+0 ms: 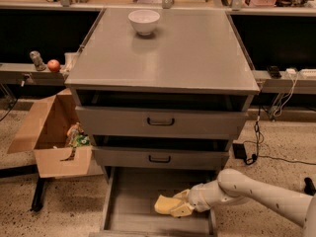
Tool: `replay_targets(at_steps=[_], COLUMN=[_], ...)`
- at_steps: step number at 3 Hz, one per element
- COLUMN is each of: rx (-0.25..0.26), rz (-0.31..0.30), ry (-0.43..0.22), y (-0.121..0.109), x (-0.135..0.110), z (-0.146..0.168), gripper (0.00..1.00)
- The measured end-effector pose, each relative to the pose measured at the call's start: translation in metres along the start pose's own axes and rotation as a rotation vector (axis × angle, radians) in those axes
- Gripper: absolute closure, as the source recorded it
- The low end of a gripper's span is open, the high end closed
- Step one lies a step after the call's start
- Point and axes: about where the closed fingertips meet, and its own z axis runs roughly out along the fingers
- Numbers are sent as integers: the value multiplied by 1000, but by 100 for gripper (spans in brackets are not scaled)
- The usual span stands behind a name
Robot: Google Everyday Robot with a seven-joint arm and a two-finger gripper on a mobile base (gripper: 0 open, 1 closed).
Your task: Place sponge into bottom drawer
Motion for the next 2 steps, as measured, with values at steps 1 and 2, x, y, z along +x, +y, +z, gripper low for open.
replay_targets(at_steps=[1, 2], rx=[45, 70], rz=[-16, -26], ry=[-8, -39], y=[-28, -68], x=[15, 31], z=[25, 72], gripper=[100, 100])
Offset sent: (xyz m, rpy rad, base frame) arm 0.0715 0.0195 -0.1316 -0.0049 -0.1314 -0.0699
